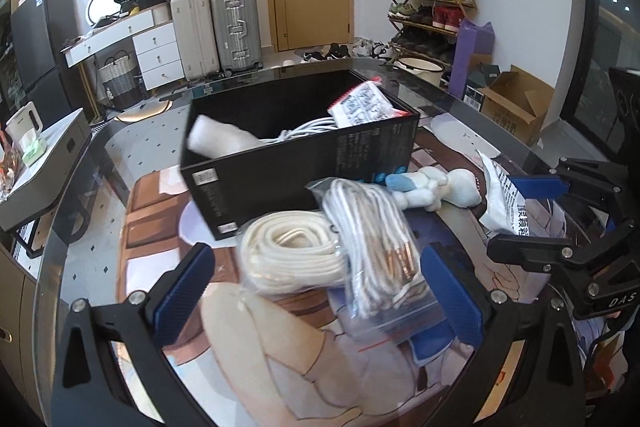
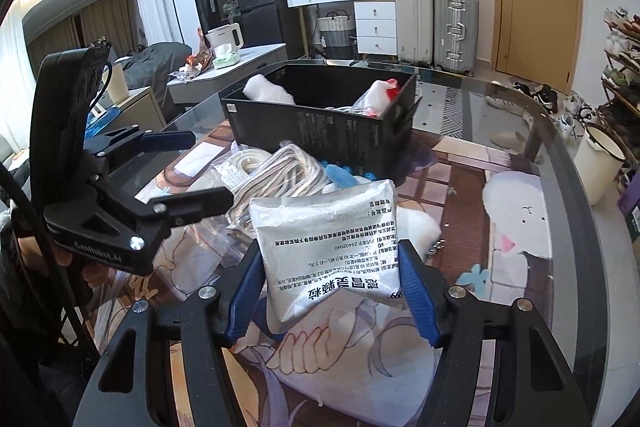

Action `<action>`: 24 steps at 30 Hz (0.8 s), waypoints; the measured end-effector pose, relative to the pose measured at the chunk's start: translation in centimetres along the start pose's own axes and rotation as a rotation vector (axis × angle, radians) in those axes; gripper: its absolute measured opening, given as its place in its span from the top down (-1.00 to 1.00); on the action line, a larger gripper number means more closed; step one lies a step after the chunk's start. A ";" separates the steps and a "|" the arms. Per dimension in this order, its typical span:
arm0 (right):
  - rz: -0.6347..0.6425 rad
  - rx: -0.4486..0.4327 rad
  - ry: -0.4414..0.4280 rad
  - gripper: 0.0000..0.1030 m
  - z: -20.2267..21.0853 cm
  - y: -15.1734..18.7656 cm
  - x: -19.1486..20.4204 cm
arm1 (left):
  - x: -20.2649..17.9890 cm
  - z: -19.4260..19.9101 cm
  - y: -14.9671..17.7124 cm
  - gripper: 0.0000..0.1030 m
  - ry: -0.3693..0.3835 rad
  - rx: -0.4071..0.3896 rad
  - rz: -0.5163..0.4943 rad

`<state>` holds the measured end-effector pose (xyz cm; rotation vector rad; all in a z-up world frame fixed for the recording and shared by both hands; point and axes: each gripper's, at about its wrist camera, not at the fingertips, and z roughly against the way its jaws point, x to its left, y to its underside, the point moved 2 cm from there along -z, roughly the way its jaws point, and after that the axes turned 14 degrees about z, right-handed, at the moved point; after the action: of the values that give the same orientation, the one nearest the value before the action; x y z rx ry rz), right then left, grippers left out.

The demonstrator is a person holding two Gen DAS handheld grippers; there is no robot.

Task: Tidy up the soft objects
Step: 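Close the left gripper on the clear bag of white cords while the right gripper holds the white packet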

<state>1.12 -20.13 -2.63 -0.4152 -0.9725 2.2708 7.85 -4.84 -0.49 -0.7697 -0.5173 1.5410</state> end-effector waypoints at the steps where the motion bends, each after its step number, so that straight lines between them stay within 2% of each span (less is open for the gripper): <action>1: -0.002 0.000 0.003 -0.27 0.1 0.0 -0.1 | -0.2 -0.2 0.0 -1.00 0.001 0.003 -0.006; 10: -0.037 -0.007 0.022 -0.27 0.4 0.5 -1.7 | -2.4 -1.7 -0.1 -1.00 -0.035 0.019 -0.086; 16: -0.050 -0.018 0.013 -0.27 0.5 0.7 -2.1 | -3.5 -3.5 0.1 -1.00 -0.078 0.066 -0.128; 19: -0.051 -0.018 0.012 -0.27 0.4 0.7 -2.2 | -3.5 -4.1 0.2 -0.94 -0.067 0.096 -0.128; 24: -0.055 -0.017 0.008 -0.27 0.3 0.8 -2.2 | -3.2 -4.2 0.3 -0.69 -0.030 0.117 -0.123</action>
<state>2.28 -22.14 -2.90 -0.4002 -0.9878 2.2110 10.75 -8.53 -3.02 -0.6152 -0.4836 1.4567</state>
